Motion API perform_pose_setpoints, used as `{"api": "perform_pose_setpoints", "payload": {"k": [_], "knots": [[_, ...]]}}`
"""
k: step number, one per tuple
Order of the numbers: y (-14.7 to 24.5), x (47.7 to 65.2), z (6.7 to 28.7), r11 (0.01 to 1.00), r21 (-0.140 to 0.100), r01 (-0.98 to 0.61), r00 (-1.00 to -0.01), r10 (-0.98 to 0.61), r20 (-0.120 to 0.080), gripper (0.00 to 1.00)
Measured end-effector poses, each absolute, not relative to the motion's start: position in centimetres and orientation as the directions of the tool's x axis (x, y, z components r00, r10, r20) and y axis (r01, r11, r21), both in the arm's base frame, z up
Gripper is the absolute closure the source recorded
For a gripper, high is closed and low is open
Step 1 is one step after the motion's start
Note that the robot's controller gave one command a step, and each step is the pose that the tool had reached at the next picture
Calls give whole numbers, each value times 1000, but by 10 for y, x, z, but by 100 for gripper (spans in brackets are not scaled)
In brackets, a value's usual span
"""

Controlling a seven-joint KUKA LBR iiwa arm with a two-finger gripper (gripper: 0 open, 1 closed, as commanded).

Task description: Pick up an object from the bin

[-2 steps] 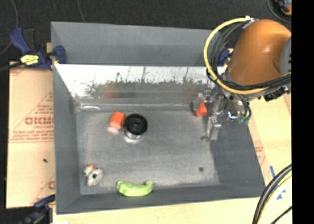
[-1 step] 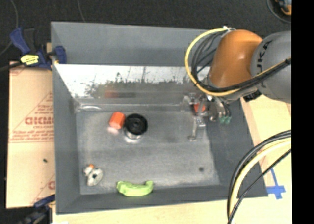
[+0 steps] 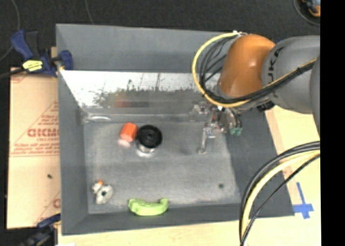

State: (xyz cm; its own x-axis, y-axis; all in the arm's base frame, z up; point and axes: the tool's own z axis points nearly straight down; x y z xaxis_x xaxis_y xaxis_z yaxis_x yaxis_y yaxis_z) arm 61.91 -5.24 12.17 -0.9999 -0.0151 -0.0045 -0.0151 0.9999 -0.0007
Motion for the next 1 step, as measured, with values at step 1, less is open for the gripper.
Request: {"api": "perform_pose_setpoints", "payload": {"k": [1], "knots": [[-45,656,99,996,-4,-85,-996,-85,-9,0]]}}
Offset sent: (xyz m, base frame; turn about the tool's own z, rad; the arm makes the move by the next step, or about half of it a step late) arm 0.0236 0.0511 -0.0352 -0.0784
